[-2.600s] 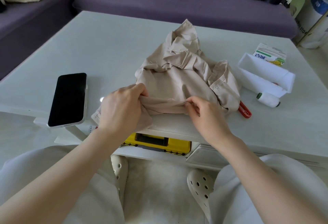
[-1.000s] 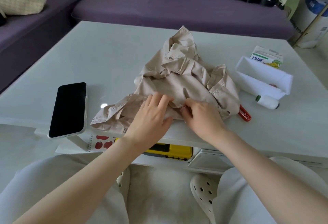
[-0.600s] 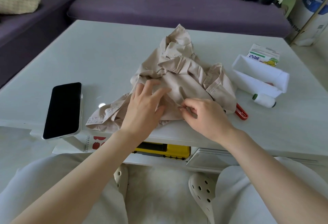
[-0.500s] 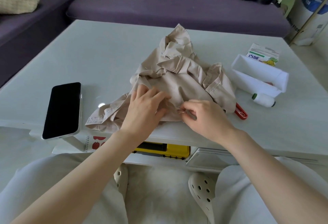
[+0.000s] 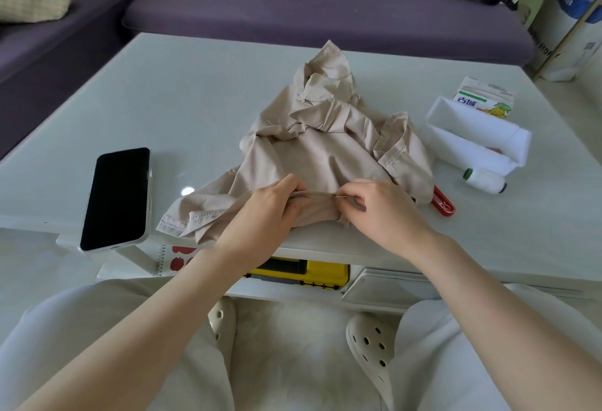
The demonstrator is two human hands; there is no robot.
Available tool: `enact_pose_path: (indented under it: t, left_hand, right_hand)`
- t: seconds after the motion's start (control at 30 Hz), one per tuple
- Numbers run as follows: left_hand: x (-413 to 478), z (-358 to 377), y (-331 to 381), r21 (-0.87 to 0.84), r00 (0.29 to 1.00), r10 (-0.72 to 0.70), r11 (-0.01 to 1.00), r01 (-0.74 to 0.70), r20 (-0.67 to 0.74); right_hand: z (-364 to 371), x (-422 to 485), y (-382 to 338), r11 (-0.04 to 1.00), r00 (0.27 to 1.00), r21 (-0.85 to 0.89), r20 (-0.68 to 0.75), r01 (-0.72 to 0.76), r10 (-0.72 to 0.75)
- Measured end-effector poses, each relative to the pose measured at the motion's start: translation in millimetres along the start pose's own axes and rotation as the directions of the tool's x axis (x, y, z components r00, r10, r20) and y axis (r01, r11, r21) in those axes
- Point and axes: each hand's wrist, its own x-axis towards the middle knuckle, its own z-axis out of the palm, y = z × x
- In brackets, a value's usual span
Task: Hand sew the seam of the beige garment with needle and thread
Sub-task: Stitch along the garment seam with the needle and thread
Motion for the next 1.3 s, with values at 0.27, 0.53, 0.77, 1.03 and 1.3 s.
enact_pose_path:
  t: [0.27,0.53,0.77,1.03,1.3]
  left_hand:
    - [-0.8,-1.1,3.2,0.149,0.996,0.023,0.989,-0.009,-0.088]
    - [-2.1,0.9,1.4,0.276,0.969,0.238,0.937,-0.212,-0.066]
    - [-2.4,4.8,2.5,0.081,0.982,0.118,0.991,-0.107,-0.149]
    - [-3.0,4.4,12.4,-0.046,0.988,0.004,0.999,-0.011,-0.155]
    - [-1.4,3.6,11.3,0.010,0.986,-0.119,0.993,0.121,-0.119]
  right_hand:
    - [-2.1,-2.4,-3.5,0.999,0.999,0.047,0.044,-0.003,0.001]
    - [-3.8,-2.2,-4.1,0.999,0.998,0.025,0.059,-0.021,0.019]
    - [-1.9,-2.1,-4.6,1.000,0.998,0.020,0.057,-0.007,0.006]
    - [-0.6,-2.5,-7.0,1.000,0.996,0.001,0.091,-0.003,0.002]
    - [-0.5,-2.3,-8.3,1.000,0.996,-0.005,0.094,0.008,-0.008]
